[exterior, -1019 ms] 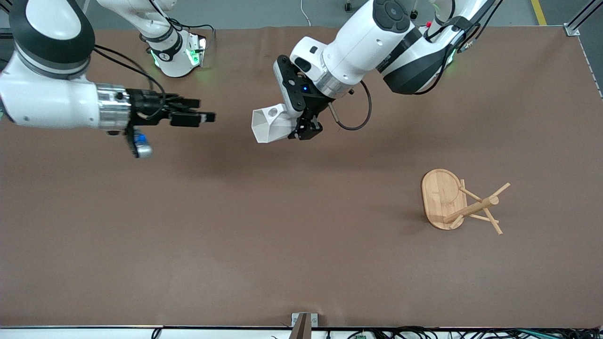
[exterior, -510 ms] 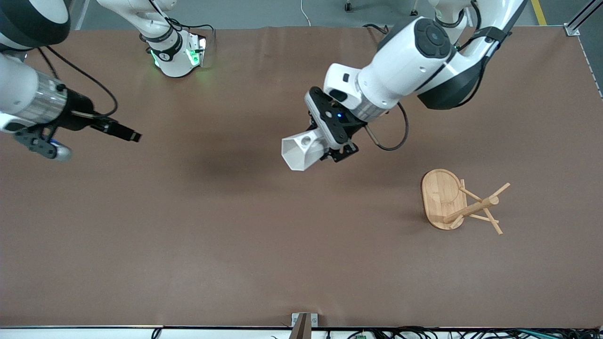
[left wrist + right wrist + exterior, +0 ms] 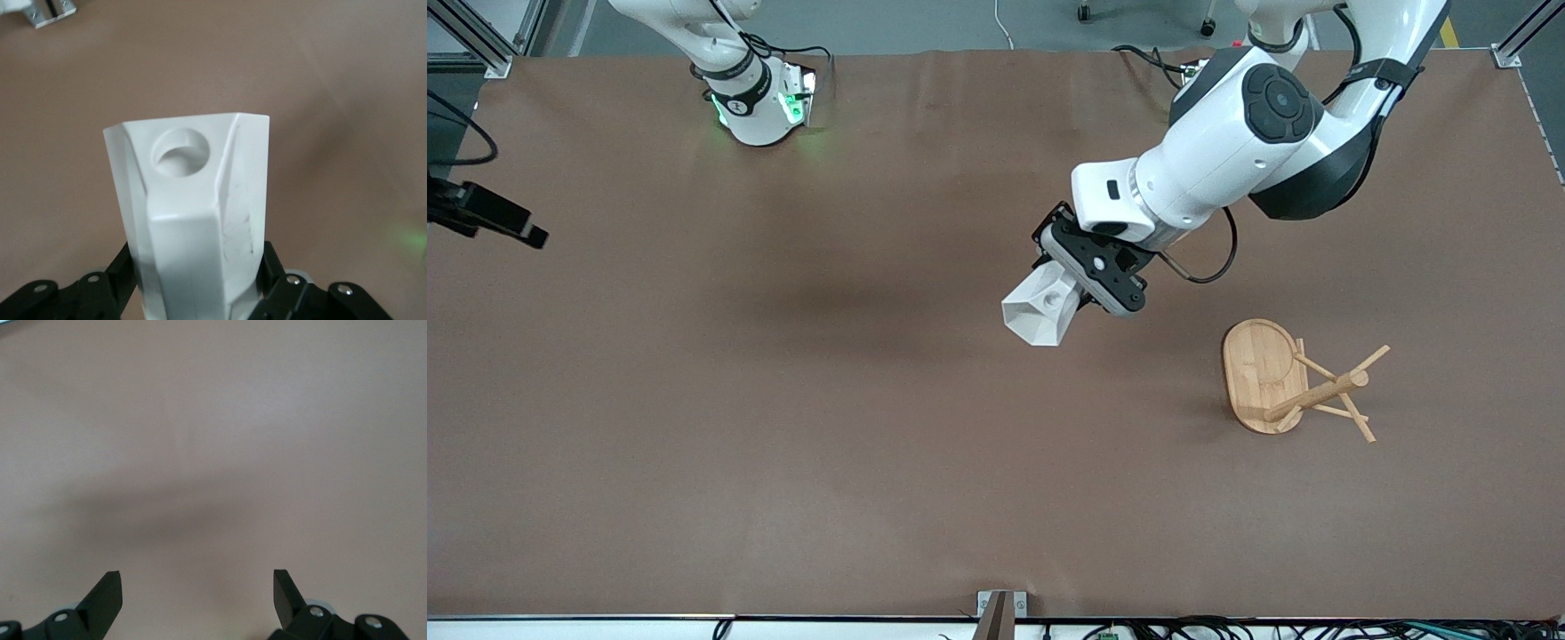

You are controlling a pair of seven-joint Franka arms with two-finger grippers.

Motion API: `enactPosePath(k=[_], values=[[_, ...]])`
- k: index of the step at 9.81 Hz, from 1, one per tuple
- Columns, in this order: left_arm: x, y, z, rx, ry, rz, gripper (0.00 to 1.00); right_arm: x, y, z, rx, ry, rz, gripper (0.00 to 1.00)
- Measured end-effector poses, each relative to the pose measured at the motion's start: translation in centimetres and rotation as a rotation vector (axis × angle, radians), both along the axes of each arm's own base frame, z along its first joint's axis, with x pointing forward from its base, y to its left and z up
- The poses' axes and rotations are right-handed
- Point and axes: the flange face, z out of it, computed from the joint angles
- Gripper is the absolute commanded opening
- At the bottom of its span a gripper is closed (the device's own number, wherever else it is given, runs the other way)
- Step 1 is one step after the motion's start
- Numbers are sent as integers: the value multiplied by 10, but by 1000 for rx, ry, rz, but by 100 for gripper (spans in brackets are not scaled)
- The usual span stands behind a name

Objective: Hang cup on rack
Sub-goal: 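Move the cup with the left gripper over the wooden rack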

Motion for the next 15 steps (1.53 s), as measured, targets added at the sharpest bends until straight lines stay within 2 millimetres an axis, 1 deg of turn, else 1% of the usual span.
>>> enactPosePath(k=[1, 3, 4, 6, 7, 8, 11, 12, 13, 15], values=[[5, 16, -16, 48, 18, 44, 0, -2, 0, 5, -14, -4, 3, 100], [20, 65, -50, 138, 40, 109, 0, -2, 3, 5, -21, -2, 11, 100], [27, 91, -61, 168, 39, 106, 0, -2, 5, 5, -24, -1, 14, 100], [41, 149, -76, 179, 37, 67, 1, -2, 7, 5, -63, 2, 44, 100], [45, 172, -84, 179, 38, 40, 1, -2, 8, 5, -81, 3, 67, 100], [47, 188, -91, 187, 37, 18, 1, -2, 7, 5, -84, 1, 79, 100], [51, 223, -108, 215, 45, -5, 1, -2, 7, 11, -86, -12, 83, 100], [49, 231, -114, 220, 57, -2, 1, -2, 7, 11, -86, -12, 83, 100], [45, 232, -118, 224, 66, -4, 1, -2, 6, 11, -86, -12, 84, 100], [38, 236, -116, 233, 74, -1, 1, -2, 6, 11, -86, -12, 83, 100]])
